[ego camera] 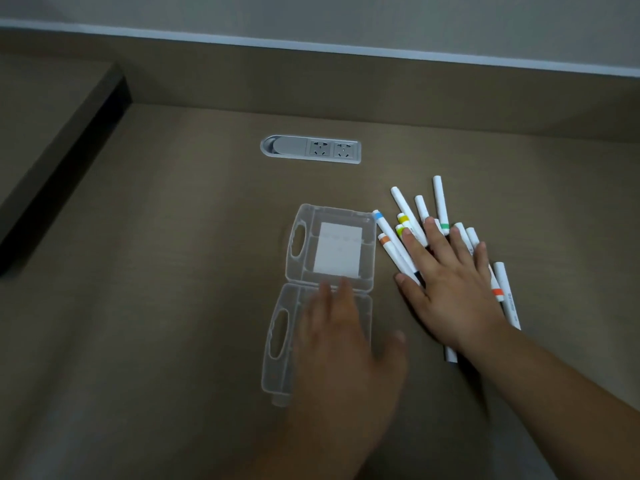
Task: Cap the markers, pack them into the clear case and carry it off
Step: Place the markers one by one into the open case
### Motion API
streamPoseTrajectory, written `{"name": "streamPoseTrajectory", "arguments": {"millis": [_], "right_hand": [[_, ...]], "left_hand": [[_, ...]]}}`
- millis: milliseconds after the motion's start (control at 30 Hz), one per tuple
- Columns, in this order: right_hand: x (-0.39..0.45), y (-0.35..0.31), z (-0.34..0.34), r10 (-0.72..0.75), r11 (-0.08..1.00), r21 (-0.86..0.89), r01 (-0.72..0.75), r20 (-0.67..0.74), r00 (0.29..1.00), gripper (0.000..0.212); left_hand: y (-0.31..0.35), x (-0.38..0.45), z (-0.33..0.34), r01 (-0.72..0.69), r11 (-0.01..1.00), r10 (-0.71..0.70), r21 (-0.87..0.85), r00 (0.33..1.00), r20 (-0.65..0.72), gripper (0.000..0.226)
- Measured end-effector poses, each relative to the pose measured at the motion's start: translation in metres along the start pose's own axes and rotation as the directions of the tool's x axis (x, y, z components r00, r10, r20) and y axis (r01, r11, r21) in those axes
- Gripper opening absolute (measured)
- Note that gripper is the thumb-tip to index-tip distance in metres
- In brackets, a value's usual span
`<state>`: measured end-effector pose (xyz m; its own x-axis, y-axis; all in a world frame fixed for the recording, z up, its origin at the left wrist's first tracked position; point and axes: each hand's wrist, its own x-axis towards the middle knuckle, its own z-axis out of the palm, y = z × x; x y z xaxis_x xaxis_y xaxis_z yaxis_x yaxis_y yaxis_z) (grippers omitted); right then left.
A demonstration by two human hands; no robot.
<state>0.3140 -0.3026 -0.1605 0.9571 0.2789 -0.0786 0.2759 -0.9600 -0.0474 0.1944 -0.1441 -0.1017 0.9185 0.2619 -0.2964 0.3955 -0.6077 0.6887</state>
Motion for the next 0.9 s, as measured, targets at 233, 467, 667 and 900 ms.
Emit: {"name": "streamPoseTrajectory", "arguments": {"millis": [233, 467, 667, 900], "right_hand": [[-0.001, 0.002, 0.0, -0.029, 1.0, 0.009, 0.029, -0.002, 1.0, 0.067], [-0.001, 0.003, -0.002, -0.041, 0.998, 0.038, 0.042, -0.003, 0.999, 0.069], [-0.005, 0.0, -0.006, -0.009, 0.987, 0.161, 0.03, -0.131, 0.991, 0.063], [-0.011, -0.019, -0.012, 0.08, 0.986, 0.165, -0.028, -0.32, 0.944, 0.018]], "left_hand": [[-0.071, 0.09, -0.088, -0.307, 0.856, 0.338, 0.415, 0.941, 0.0, 0.073], [-0.09, 0.1, -0.056, -0.386, 0.781, 0.385, 0.49, 0.917, 0.109, 0.068], [-0.094, 0.103, -0.055, -0.385, 0.807, 0.394, 0.449, 0.916, 0.078, 0.069], [-0.096, 0.106, -0.054, -0.383, 0.804, 0.387, 0.455, 0.918, 0.088, 0.072]]}}
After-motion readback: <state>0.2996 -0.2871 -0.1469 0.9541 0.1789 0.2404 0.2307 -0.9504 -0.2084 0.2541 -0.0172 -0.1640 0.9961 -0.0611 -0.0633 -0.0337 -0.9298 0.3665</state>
